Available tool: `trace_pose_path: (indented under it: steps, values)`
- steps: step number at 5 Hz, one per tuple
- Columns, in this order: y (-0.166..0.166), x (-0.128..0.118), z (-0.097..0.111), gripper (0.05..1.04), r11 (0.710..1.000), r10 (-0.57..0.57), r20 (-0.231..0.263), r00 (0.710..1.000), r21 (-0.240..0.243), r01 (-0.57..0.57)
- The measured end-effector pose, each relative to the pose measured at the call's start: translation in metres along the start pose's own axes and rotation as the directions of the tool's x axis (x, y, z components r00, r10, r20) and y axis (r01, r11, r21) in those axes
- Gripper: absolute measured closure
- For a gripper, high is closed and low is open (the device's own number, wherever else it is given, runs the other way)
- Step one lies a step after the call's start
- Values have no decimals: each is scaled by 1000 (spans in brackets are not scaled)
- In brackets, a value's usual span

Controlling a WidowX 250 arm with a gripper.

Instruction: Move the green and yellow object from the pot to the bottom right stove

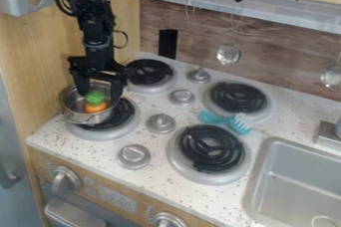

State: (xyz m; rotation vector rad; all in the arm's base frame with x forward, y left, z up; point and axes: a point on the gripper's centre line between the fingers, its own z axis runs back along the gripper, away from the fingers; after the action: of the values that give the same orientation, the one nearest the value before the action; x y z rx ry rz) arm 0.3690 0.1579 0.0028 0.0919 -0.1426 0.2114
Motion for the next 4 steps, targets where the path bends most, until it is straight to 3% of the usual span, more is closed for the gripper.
trace_pose_path:
  steps: [2,3,4]
  values:
    - [1,-1,-3,129,1000,17,-34,999,2,-16]
    - [1,-2,-3,416,1000,2,-41,999,12,-1]
    - [-2,-2,-2,504,1000,-10,-34,999,30,11]
